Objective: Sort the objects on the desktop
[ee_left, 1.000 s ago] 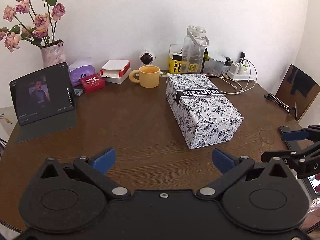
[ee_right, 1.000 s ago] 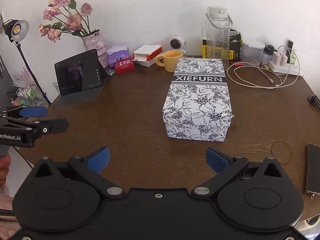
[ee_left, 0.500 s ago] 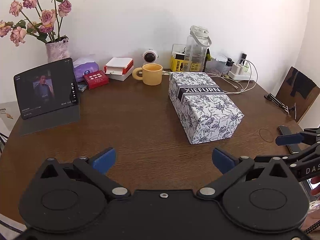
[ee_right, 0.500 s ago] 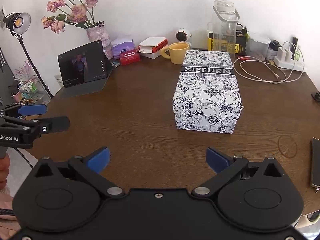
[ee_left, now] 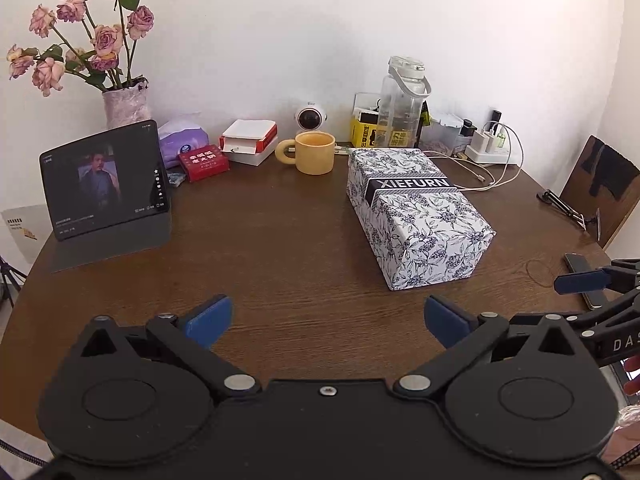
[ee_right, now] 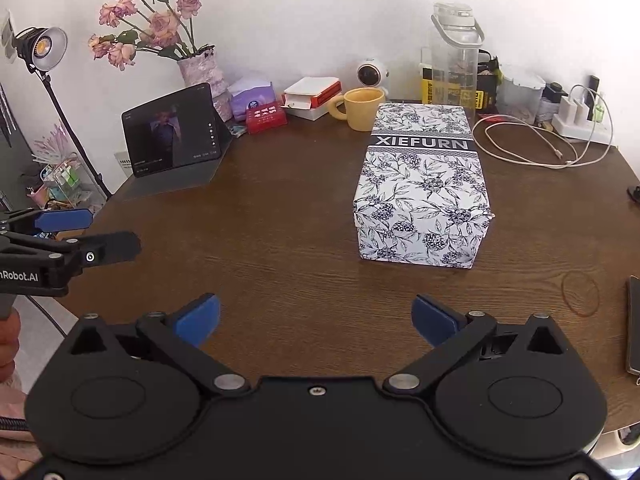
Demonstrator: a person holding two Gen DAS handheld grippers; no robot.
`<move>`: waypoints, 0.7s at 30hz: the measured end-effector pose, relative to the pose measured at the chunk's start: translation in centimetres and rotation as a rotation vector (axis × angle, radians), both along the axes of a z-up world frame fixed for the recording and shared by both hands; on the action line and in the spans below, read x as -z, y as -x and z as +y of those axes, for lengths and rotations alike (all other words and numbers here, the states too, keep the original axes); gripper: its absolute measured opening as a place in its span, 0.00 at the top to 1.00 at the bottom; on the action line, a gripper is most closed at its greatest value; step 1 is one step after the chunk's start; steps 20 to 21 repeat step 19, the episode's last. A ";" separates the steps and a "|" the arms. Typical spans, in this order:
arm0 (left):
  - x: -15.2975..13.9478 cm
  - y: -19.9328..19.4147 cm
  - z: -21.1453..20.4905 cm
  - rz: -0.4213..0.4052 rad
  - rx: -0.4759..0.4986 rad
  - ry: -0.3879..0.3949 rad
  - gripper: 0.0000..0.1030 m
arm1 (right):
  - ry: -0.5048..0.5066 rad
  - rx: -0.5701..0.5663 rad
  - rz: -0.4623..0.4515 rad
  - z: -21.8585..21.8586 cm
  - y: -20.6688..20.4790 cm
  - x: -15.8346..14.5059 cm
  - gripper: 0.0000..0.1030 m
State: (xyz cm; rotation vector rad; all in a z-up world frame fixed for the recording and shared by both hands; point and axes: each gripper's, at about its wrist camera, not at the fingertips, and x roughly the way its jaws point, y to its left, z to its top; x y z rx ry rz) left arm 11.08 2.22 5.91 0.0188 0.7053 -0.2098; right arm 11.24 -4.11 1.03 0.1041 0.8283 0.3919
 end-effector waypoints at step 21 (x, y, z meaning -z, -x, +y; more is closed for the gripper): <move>-0.1 -0.5 -0.3 -0.016 -0.008 0.007 0.00 | -0.005 -0.010 0.016 -0.3 -1.1 0.3 0.00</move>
